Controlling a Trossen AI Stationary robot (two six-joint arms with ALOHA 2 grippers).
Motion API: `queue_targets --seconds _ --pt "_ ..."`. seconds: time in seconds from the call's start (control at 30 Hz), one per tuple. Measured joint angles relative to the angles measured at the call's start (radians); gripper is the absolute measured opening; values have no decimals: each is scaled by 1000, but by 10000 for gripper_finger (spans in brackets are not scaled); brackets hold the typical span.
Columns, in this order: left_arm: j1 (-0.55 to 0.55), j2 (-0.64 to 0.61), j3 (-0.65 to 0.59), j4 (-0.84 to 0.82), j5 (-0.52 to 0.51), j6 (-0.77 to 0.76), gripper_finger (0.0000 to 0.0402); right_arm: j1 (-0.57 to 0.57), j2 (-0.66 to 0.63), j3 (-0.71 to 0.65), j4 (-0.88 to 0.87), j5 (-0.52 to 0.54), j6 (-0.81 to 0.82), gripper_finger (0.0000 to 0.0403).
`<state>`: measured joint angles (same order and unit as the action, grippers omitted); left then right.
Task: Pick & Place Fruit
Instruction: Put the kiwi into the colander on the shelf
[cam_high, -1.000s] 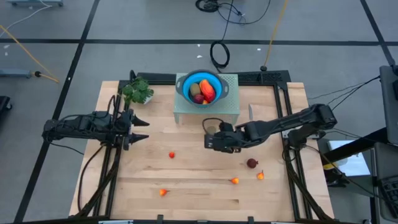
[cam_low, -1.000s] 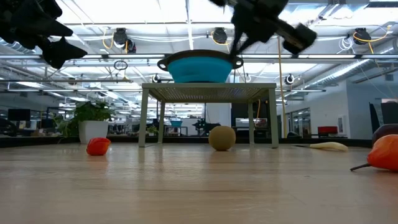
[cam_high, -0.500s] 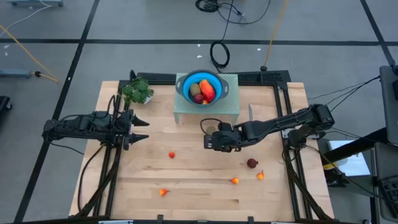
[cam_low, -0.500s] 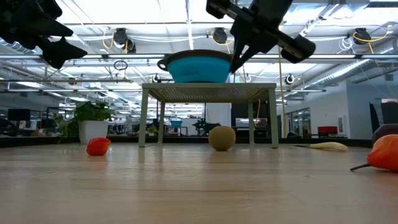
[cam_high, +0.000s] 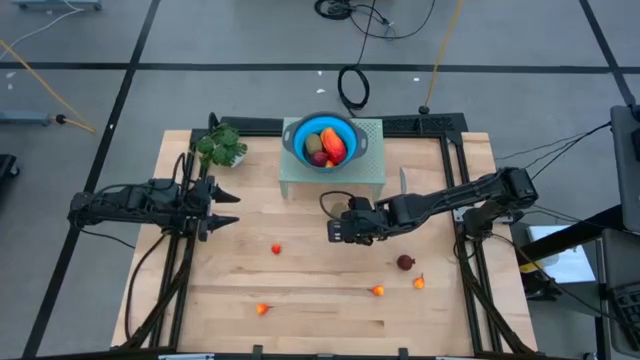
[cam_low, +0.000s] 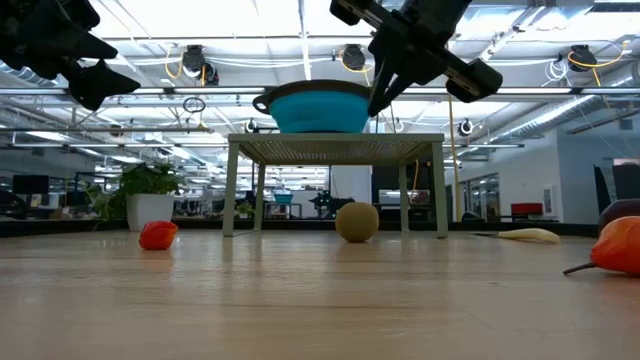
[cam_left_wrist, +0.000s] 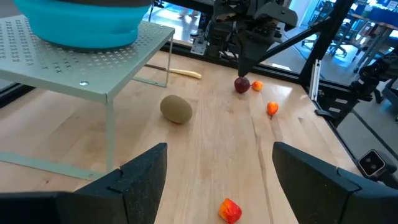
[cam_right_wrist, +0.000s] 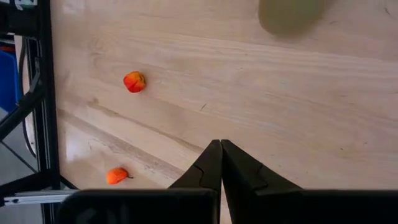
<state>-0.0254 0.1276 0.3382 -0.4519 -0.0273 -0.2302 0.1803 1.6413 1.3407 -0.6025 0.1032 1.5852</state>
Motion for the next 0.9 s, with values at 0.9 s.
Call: queue_targets --seconds 0.9 --pt "0 0 0 0 -25 -2 292 -17 -1 -38 0 5 26 117"
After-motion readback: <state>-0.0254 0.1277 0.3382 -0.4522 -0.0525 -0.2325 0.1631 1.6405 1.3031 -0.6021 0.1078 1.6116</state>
